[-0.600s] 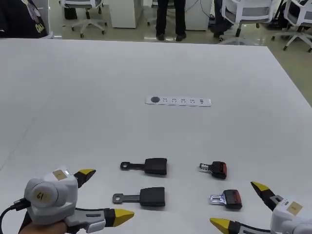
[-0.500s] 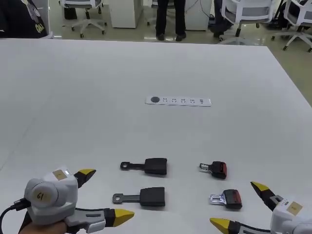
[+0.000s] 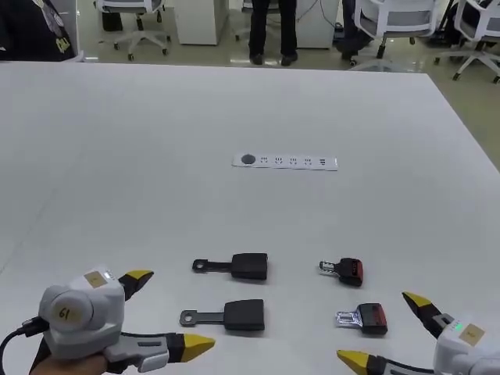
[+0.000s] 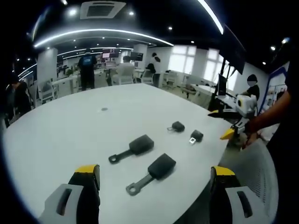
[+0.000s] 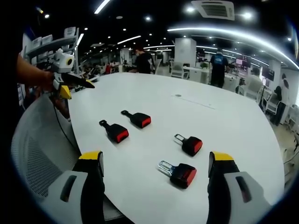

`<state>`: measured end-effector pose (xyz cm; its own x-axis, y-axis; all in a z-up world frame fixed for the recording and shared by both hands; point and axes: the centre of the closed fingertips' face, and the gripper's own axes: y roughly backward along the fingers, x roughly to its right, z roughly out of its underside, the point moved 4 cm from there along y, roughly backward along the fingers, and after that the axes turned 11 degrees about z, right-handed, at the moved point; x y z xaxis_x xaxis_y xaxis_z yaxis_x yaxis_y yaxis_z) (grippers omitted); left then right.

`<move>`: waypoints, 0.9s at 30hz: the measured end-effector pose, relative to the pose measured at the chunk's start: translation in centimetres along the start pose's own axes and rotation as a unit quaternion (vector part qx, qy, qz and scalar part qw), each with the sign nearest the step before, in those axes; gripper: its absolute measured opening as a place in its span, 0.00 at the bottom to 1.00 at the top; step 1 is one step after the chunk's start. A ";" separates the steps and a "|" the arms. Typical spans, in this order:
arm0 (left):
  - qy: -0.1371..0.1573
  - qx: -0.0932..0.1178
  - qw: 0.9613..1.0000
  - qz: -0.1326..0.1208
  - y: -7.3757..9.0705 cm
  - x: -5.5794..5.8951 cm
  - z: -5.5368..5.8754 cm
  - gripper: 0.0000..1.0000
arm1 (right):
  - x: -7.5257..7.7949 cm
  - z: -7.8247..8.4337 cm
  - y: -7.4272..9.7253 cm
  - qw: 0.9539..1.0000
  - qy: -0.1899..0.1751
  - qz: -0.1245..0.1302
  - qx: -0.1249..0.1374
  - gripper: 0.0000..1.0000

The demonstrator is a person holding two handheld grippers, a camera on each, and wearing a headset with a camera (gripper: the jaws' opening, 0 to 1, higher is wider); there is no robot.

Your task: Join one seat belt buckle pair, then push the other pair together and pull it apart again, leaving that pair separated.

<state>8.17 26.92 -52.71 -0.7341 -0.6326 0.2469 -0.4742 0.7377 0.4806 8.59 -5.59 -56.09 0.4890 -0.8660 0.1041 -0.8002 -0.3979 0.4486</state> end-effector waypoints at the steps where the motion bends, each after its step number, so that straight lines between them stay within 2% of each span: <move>1: 0.002 -0.001 1.000 0.001 0.0 0.0 0.0 1.00 | 0.0 0.1 0.0 1.000 0.000 0.000 -0.001 0.94; 11: 0.007 -0.009 1.000 0.006 -0.4 -0.1 0.5 1.00 | 0.2 0.5 -0.2 1.000 0.005 -0.005 -0.012 0.93; 16: 0.009 -0.014 1.000 0.012 -1.3 0.2 0.3 0.99 | 0.7 0.9 -0.3 1.000 0.008 -0.008 -0.019 0.92; 27: 0.018 -0.020 0.999 0.023 -3.1 0.2 0.9 0.99 | 1.5 1.7 -0.7 0.999 0.003 -0.011 -0.034 0.91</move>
<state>9.12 24.73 -54.88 -0.7361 -0.6069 0.2997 -0.4198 0.7567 0.5012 9.33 -7.16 -57.77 0.5087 -0.8553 0.0979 -0.7638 -0.3960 0.5097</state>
